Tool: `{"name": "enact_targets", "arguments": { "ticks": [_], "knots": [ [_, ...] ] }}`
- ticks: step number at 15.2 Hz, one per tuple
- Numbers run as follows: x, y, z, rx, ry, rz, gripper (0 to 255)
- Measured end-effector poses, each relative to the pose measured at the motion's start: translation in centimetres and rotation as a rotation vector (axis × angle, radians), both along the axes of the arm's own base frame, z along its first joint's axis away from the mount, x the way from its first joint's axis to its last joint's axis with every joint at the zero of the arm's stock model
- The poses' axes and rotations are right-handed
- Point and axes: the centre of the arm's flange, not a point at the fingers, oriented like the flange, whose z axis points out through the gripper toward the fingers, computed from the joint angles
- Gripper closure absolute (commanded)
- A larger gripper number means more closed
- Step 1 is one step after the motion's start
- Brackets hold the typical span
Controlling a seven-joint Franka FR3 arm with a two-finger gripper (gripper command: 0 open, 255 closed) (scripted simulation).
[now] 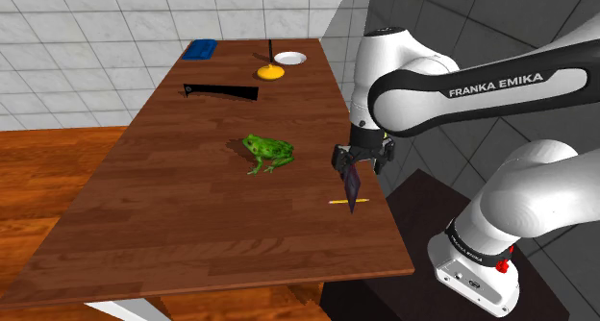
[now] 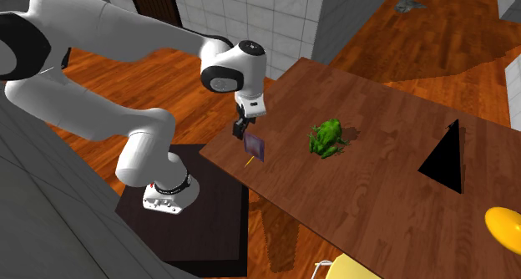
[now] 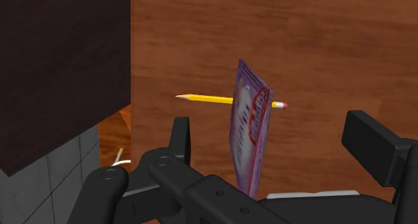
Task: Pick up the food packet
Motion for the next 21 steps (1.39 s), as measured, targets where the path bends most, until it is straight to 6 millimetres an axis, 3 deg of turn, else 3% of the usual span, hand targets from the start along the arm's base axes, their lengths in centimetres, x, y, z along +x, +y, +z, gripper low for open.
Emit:
{"name": "enact_targets", "arguments": {
  "ticks": [7,8,18,21],
  "knots": [
    [-0.2,0.1,-3.4,-0.001,0.001,-0.009,0],
    [-0.2,0.2,-3.5,-0.001,0.001,-0.009,255],
    [-0.2,0.2,-3.6,-0.001,0.000,-0.009,255],
    [-0.2,0.3,-2.5,-0.001,0.001,-0.009,255]
  ]
}}
